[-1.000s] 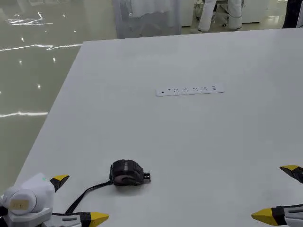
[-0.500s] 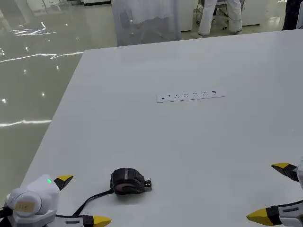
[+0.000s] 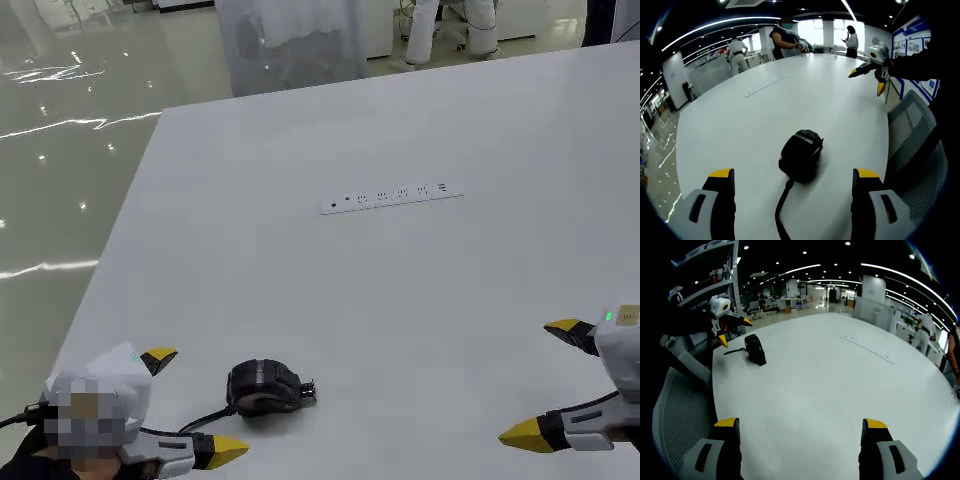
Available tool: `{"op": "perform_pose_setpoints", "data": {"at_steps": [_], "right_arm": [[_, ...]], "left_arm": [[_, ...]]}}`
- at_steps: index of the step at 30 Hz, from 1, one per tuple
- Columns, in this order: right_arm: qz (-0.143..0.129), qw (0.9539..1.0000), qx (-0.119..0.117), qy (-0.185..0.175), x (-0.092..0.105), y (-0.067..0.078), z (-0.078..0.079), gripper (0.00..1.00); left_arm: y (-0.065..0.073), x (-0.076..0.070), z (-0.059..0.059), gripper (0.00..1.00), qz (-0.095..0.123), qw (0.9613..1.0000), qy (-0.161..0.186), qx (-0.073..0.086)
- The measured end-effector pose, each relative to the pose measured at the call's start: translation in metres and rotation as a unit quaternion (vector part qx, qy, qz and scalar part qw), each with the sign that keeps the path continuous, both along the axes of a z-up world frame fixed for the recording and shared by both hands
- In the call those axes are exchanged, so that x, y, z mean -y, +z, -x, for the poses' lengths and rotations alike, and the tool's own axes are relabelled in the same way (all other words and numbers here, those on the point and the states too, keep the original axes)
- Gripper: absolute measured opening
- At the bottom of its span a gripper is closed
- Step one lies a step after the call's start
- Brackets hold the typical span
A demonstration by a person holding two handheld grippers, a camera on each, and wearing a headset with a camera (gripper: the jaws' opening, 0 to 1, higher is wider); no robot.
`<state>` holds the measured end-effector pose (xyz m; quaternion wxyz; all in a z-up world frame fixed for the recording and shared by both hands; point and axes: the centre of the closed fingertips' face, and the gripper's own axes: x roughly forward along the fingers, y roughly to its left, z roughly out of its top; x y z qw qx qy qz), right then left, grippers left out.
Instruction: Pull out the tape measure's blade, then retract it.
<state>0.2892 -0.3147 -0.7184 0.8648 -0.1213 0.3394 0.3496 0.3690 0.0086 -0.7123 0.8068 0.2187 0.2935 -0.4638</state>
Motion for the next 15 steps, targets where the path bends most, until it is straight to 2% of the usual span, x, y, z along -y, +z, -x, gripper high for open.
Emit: {"op": "perform_pose_setpoints", "data": {"at_steps": [3, 6, 9, 15], "right_arm": [[-0.003, 1.0, -0.002, 0.002, -0.005, 0.002, -0.001, 0.99], [-0.013, 0.9999, 0.004, 0.004, -0.011, 0.012, -0.006, 0.99], [-0.017, 0.9998, 0.011, 0.009, -0.017, 0.021, -0.01, 0.99], [-0.012, 0.9995, 0.017, 0.024, -0.024, 0.028, -0.013, 0.99]], "left_arm": [[-0.002, 0.008, -0.003, 0.94, -0.018, 0.9992, -0.035, 0.001], [-0.003, 0.014, -0.006, 0.93, -0.042, 0.9969, -0.067, 0.004], [0.0, 0.023, -0.008, 0.93, -0.056, 0.9938, -0.097, 0.005], [0.004, 0.036, -0.009, 0.87, -0.078, 0.9855, -0.151, 0.001]]}}
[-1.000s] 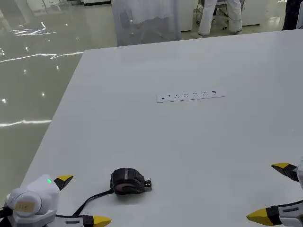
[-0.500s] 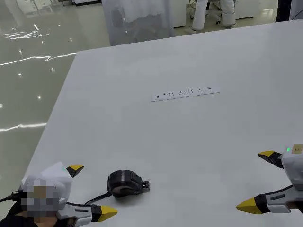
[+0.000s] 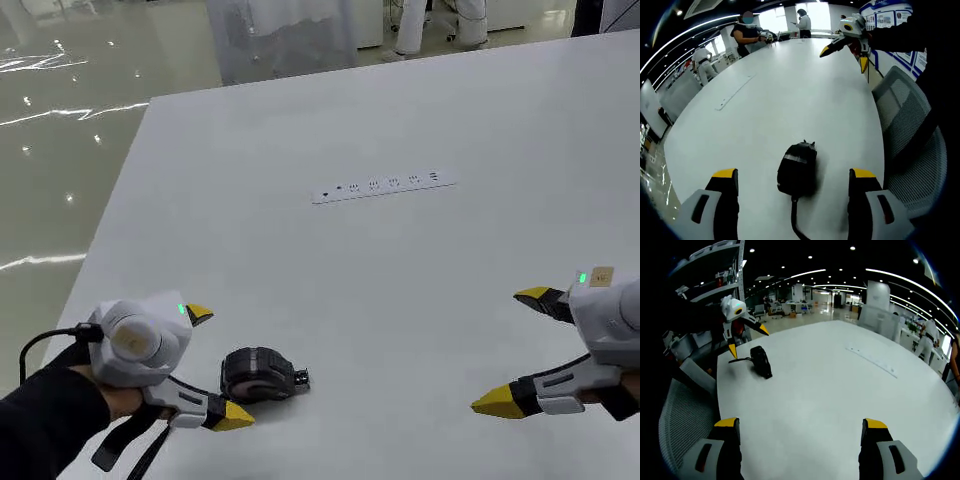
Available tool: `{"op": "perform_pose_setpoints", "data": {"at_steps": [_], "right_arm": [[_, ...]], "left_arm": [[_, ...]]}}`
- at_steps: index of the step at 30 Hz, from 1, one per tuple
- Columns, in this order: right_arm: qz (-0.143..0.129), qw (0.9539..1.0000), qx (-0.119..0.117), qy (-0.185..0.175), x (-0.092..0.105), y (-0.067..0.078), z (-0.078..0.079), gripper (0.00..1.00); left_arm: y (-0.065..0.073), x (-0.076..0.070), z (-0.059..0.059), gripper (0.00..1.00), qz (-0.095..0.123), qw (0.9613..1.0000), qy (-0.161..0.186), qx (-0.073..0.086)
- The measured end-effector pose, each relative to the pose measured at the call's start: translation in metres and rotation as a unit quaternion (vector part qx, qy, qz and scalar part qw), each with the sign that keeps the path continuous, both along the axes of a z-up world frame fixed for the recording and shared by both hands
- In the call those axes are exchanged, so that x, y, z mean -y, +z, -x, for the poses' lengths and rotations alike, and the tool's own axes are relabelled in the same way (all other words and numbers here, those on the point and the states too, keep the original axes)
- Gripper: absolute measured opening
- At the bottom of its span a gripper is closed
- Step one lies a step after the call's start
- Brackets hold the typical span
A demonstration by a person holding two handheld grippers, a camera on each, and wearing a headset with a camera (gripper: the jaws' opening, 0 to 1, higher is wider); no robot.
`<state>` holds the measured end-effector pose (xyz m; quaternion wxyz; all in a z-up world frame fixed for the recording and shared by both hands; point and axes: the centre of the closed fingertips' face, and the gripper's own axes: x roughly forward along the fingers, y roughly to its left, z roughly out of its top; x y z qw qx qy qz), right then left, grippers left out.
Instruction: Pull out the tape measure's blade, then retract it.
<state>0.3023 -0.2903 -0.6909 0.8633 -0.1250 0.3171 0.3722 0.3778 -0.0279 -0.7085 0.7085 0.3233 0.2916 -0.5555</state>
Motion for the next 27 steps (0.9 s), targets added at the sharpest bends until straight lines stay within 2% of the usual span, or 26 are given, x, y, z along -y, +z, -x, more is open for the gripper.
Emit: {"op": "perform_pose_setpoints", "data": {"at_steps": [7, 10, 14, 16, 19, 23, 25, 27], "right_arm": [[0.006, 0.9999, -0.005, 0.015, -0.01, 0.001, 0.004, 0.99], [0.011, 0.9997, -0.007, 0.021, -0.01, 0.001, 0.005, 0.99], [0.017, 0.9995, -0.006, 0.027, -0.006, 0.002, 0.005, 0.99], [0.016, 0.9995, -0.005, 0.026, -0.004, 0.002, 0.003, 0.99], [-0.001, 0.9998, -0.004, 0.019, -0.007, 0.007, 0.0, 0.99], [0.0, 0.9997, -0.006, 0.022, -0.011, 0.004, -0.001, 0.99], [0.0, 0.9997, -0.008, 0.025, -0.013, 0.001, -0.001, 0.99], [0.0, 0.9996, -0.011, 0.028, -0.015, -0.002, -0.002, 0.99]], "left_arm": [[-0.013, 0.008, -0.005, 0.83, -0.031, 0.9988, -0.037, -0.004], [-0.025, 0.008, -0.006, 0.81, -0.048, 0.9978, -0.044, -0.015], [-0.034, 0.014, -0.005, 0.78, -0.06, 0.9963, -0.057, -0.025], [-0.036, 0.017, -0.003, 0.74, -0.061, 0.9953, -0.065, -0.038], [-0.039, 0.022, -0.002, 0.7, -0.07, 0.9939, -0.075, -0.04], [-0.04, 0.025, 0.003, 0.63, -0.077, 0.992, -0.087, -0.049], [-0.041, 0.025, 0.004, 0.61, -0.081, 0.9914, -0.089, -0.051], [-0.042, 0.025, 0.002, 0.57, -0.084, 0.9918, -0.086, -0.044]]}}
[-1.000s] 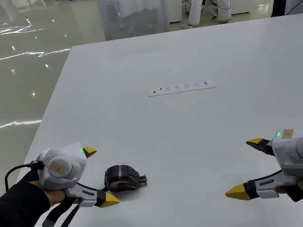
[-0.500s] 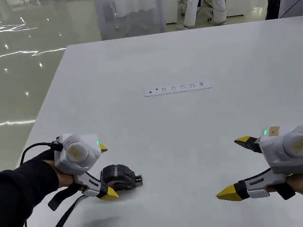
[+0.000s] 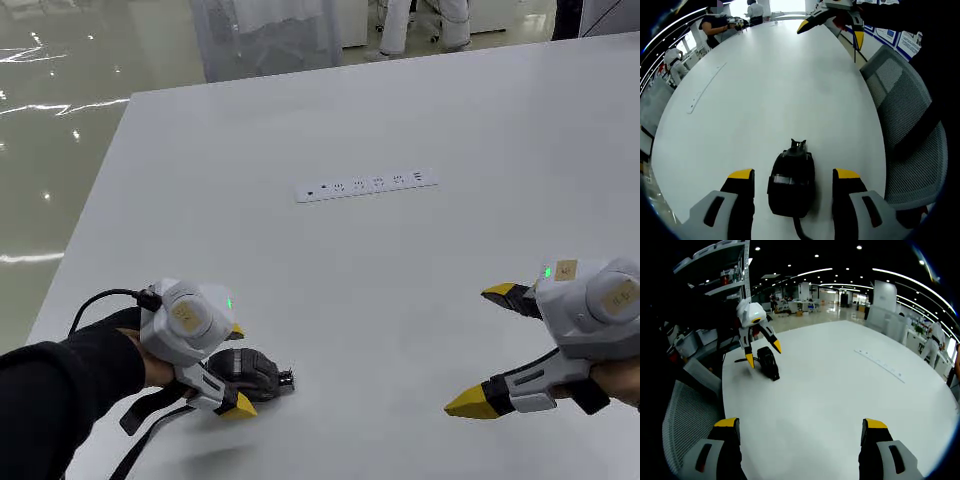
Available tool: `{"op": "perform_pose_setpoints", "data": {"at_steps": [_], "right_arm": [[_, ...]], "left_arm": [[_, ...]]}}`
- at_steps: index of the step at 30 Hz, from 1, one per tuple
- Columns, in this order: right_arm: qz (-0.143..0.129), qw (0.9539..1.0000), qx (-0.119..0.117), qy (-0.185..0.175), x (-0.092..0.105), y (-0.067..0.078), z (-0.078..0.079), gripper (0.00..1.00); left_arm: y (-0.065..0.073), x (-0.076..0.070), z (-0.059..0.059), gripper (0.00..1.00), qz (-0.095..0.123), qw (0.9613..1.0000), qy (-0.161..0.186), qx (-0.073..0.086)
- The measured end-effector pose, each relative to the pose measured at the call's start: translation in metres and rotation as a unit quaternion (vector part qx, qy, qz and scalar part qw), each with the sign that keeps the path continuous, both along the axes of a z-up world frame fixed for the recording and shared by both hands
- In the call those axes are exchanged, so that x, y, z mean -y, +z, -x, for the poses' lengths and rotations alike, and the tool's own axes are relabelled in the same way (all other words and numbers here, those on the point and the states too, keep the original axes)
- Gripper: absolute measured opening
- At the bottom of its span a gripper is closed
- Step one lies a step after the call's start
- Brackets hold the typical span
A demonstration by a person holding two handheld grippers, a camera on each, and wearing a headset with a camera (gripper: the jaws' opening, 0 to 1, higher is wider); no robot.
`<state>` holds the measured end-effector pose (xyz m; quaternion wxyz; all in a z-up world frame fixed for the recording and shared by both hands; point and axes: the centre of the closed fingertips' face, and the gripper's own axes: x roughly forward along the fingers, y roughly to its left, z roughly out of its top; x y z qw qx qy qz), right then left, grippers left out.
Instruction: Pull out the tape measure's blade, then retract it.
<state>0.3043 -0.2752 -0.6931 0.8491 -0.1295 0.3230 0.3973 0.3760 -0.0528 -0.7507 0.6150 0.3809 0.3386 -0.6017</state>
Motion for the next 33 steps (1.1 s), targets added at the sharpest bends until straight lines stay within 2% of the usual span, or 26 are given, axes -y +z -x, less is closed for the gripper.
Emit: {"op": "perform_pose_setpoints", "data": {"at_steps": [4, 5, 7, 8, 11, 12, 16, 18, 22, 27, 33], "right_arm": [[-0.007, 1.0, -0.004, 0.0, -0.005, -0.001, -0.001, 0.99], [-0.007, 1.0, -0.003, 0.001, -0.007, 0.0, -0.002, 0.99], [-0.007, 1.0, -0.004, 0.005, -0.01, -0.001, -0.001, 0.99], [-0.006, 1.0, -0.004, 0.007, -0.01, -0.002, -0.001, 0.99], [-0.002, 0.9999, -0.005, 0.013, -0.011, -0.004, -0.002, 0.99], [-0.001, 0.9999, -0.005, 0.015, -0.011, -0.005, -0.002, 0.99], [0.003, 0.9998, -0.002, 0.02, -0.012, -0.004, -0.005, 0.99], [0.004, 0.9997, 0.001, 0.026, -0.014, -0.003, -0.006, 0.99], [0.007, 0.9993, 0.008, 0.035, -0.016, -0.002, -0.01, 0.99], [0.015, 0.9985, 0.012, 0.052, -0.02, -0.007, -0.015, 0.99], [0.024, 0.9961, 0.024, 0.082, -0.028, -0.012, -0.023, 0.97]], "left_arm": [[-0.004, 0.002, 0.001, 0.53, -0.008, 0.9999, -0.007, -0.002], [-0.006, 0.001, 0.002, 0.52, -0.018, 0.9997, -0.015, -0.001], [-0.009, 0.0, 0.0, 0.47, -0.035, 0.9988, -0.03, 0.014], [-0.01, 0.0, 0.001, 0.45, -0.039, 0.9986, -0.032, 0.014], [-0.01, 0.002, 0.001, 0.44, -0.037, 0.9987, -0.032, 0.011], [-0.01, 0.003, 0.003, 0.4, -0.037, 0.9988, -0.033, 0.001], [-0.01, 0.001, -0.001, 0.32, -0.046, 0.9981, -0.038, 0.015], [-0.012, 0.001, -0.002, 0.32, -0.05, 0.9983, -0.03, 0.012], [-0.013, 0.001, -0.001, 0.31, -0.054, 0.9976, -0.036, 0.021], [-0.013, 0.001, -0.002, 0.31, -0.055, 0.998, -0.029, 0.013], [-0.014, 0.002, -0.001, 0.31, -0.055, 0.9979, -0.03, 0.015]]}}
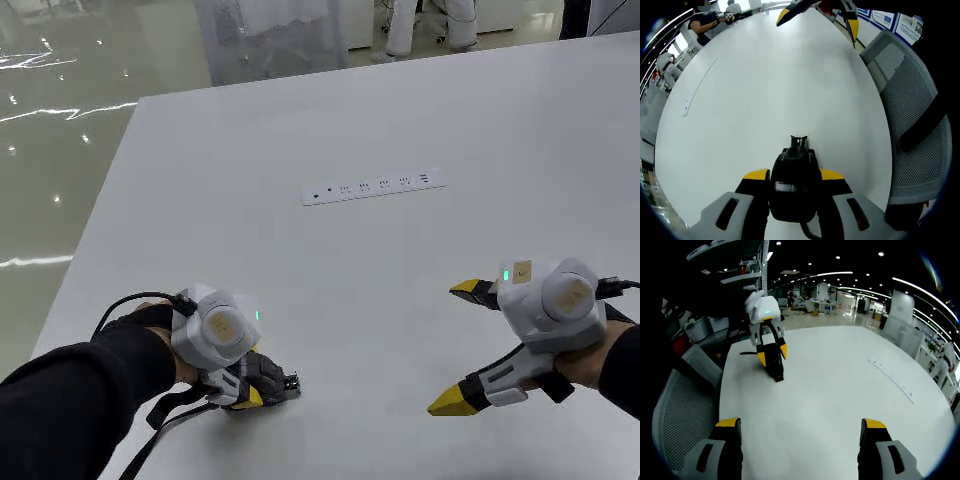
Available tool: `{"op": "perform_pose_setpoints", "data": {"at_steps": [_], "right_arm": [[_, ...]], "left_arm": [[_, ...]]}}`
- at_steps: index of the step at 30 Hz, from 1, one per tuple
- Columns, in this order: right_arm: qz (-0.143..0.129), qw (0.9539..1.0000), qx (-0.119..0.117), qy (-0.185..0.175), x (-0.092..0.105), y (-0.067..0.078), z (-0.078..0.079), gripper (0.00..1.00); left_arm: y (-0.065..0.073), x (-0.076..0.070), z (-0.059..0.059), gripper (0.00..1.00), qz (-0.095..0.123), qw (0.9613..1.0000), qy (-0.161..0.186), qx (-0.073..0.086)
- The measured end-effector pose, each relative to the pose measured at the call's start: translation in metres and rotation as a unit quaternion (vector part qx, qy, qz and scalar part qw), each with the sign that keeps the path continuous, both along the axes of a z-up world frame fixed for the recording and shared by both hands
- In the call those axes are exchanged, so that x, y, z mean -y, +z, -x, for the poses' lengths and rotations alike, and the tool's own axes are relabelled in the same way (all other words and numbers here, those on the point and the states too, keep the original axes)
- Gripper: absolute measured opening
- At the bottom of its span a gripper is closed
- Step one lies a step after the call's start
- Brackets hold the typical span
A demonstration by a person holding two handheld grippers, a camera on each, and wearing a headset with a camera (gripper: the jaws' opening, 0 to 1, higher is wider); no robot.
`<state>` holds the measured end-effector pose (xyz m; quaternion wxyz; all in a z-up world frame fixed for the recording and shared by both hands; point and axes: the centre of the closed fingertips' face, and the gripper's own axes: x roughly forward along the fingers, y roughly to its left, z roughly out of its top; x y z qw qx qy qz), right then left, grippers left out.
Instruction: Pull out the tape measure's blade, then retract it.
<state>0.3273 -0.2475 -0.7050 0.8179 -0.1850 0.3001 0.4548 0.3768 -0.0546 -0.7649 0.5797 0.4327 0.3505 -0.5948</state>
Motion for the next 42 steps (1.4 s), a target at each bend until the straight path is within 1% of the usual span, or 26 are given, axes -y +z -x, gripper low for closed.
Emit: {"op": "perform_pose_setpoints", "data": {"at_steps": [3, 6, 9, 13, 14, 16, 19, 21, 26, 29, 32, 36, 40, 42], "right_arm": [[0.011, 0.9998, -0.004, 0.013, -0.002, -0.007, -0.005, 0.95], [0.018, 0.999, -0.006, 0.039, -0.007, -0.014, -0.008, 0.93], [0.021, 0.9985, -0.01, 0.05, -0.012, -0.02, -0.011, 0.89], [0.03, 0.9966, -0.016, 0.075, -0.025, -0.028, -0.014, 0.85], [0.032, 0.9959, -0.017, 0.083, -0.029, -0.031, -0.015, 0.84], [0.034, 0.9943, -0.018, 0.099, -0.037, -0.034, -0.015, 0.8], [0.044, 0.991, -0.017, 0.125, -0.05, -0.04, -0.018, 0.75], [0.046, 0.9896, -0.017, 0.135, -0.057, -0.041, -0.02, 0.71], [0.045, 0.9891, -0.02, 0.139, -0.072, -0.044, -0.028, 0.67], [0.036, 0.9899, -0.024, 0.135, -0.082, -0.046, -0.031, 0.63], [0.03, 0.9903, -0.023, 0.134, -0.093, -0.047, -0.034, 0.6], [0.031, 0.9894, -0.026, 0.139, -0.104, -0.052, -0.035, 0.57], [0.041, 0.9868, -0.025, 0.155, -0.116, -0.058, -0.032, 0.52], [0.035, 0.9871, -0.025, 0.154, -0.123, -0.058, -0.032, 0.5]], "left_arm": [[0.0, 0.001, 0.001, 0.31, 0.003, 1.0, 0.002, 0.001], [0.0, 0.001, 0.0, 0.31, 0.007, 1.0, 0.0, 0.0], [0.0, 0.001, -0.001, 0.31, 0.012, 0.9999, 0.0, -0.003], [-0.001, 0.001, 0.0, 0.31, 0.011, 0.9999, -0.006, 0.001], [-0.001, 0.001, 0.001, 0.31, 0.008, 0.9999, -0.01, 0.006], [-0.002, 0.001, 0.001, 0.31, 0.005, 0.9998, -0.013, 0.011], [-0.001, 0.001, 0.0, 0.31, 0.006, 0.9999, -0.01, 0.009], [-0.001, 0.001, 0.0, 0.31, 0.005, 0.9999, -0.011, 0.007], [-0.001, 0.001, 0.0, 0.31, 0.001, 1.0, -0.008, 0.005], [-0.001, 0.0, 0.0, 0.31, 0.003, 1.0, -0.006, 0.005], [-0.001, 0.0, -0.001, 0.31, 0.004, 1.0, -0.005, 0.0], [-0.002, 0.0, -0.001, 0.31, 0.004, 1.0, -0.007, -0.004], [-0.002, 0.0, 0.0, 0.31, 0.007, 0.9999, -0.007, -0.005], [-0.001, 0.0, 0.0, 0.31, 0.009, 0.9999, -0.007, -0.006]]}}
